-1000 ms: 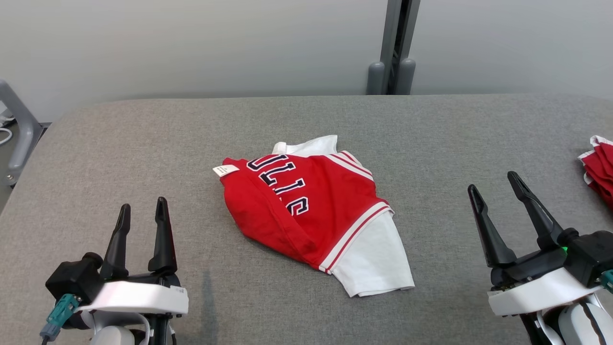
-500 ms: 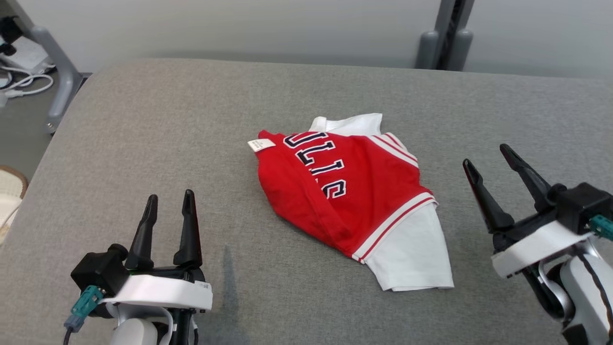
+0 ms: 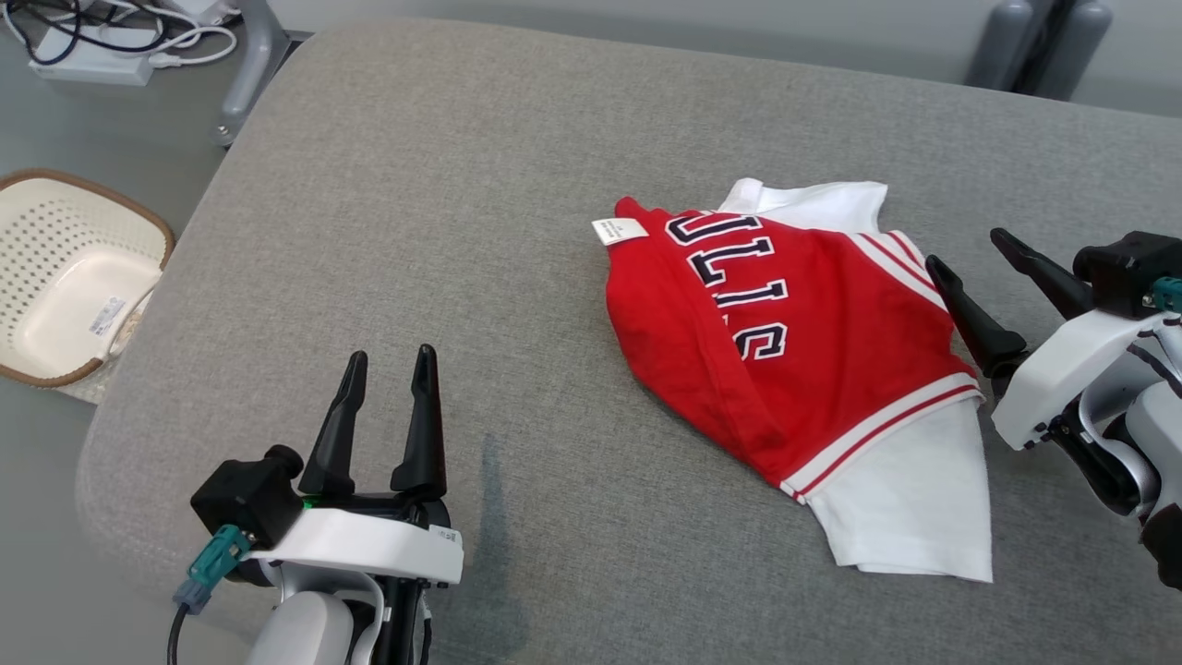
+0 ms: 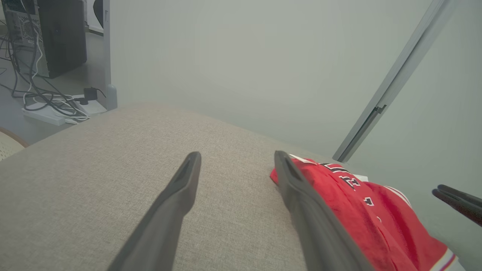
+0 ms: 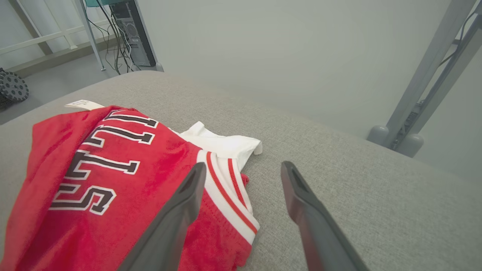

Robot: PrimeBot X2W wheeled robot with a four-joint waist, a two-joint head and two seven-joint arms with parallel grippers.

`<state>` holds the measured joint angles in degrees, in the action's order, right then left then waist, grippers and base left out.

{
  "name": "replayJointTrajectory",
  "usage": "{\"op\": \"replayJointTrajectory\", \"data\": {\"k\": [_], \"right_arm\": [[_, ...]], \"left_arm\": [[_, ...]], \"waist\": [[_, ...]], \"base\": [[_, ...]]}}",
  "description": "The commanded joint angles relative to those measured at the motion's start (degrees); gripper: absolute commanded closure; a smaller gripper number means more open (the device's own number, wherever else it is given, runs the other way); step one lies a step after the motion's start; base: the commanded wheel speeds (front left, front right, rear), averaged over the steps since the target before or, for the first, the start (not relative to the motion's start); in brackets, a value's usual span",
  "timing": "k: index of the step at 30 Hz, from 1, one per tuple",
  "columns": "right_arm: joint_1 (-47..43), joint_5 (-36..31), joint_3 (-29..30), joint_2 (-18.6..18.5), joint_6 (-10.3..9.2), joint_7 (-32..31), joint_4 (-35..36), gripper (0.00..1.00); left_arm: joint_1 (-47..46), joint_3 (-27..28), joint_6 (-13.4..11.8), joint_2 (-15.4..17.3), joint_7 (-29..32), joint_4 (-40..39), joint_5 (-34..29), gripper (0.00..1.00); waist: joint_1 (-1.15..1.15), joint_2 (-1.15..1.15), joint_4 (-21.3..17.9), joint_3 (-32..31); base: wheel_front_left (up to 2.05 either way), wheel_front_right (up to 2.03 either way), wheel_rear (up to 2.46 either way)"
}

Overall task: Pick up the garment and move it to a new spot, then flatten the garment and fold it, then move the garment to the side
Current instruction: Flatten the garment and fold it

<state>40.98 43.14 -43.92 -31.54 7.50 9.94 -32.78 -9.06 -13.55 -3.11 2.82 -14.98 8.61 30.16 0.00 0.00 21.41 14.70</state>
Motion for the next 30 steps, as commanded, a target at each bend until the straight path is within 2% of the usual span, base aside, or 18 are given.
{"op": "replayJointTrajectory", "data": {"k": [1,11,12,13,14,24,30], "right_arm": [[0.49,0.85,-0.65,-0.34,-0.02,-0.27,-0.29,0.00],[5.39,13.54,-12.21,-3.72,-0.02,-3.35,-2.54,0.00],[5.68,14.91,-12.97,-3.72,-0.02,-3.63,-2.66,0.51],[6.02,15.86,-13.80,-3.82,-0.02,-3.92,-2.64,0.96],[6.49,16.14,-15.01,-4.14,-0.02,-3.77,-2.42,1.00],[9.17,18.64,-21.44,-6.20,-0.02,3.46,-2.91,1.00],[8.80,19.71,-18.54,-6.76,-0.02,5.26,-5.54,1.00]], "left_arm": [[-1.14,-0.04,-0.42,0.19,-0.25,-0.30,0.29,0.00],[-0.42,-1.39,-1.32,0.21,-0.25,-0.83,1.08,0.00],[-0.42,-1.38,-1.40,0.21,-0.25,-0.88,1.08,0.00],[-0.47,-1.37,-1.51,0.21,-0.25,-0.92,1.12,0.00],[-0.54,-1.43,-1.55,0.21,-0.25,-0.92,1.14,0.00],[-1.05,-0.47,-1.68,0.21,-0.26,-0.43,0.50,0.00],[-0.75,0.67,-0.92,0.21,-0.26,0.10,-0.09,0.00]], "waist": [[0.00,0.00,1.28,0.94],[0.00,0.00,3.45,1.97],[0.00,0.00,3.45,2.03],[0.00,0.00,3.42,2.11],[0.00,0.00,3.38,2.17],[0.00,0.00,0.34,1.35],[0.00,0.00,-3.56,-1.33]], "base": [[0.00,0.00,0.00],[0.00,0.00,0.00],[0.00,0.00,0.00],[0.00,0.00,0.00],[0.00,0.00,0.00],[0.00,0.00,0.00],[0.00,0.00,0.00]]}}
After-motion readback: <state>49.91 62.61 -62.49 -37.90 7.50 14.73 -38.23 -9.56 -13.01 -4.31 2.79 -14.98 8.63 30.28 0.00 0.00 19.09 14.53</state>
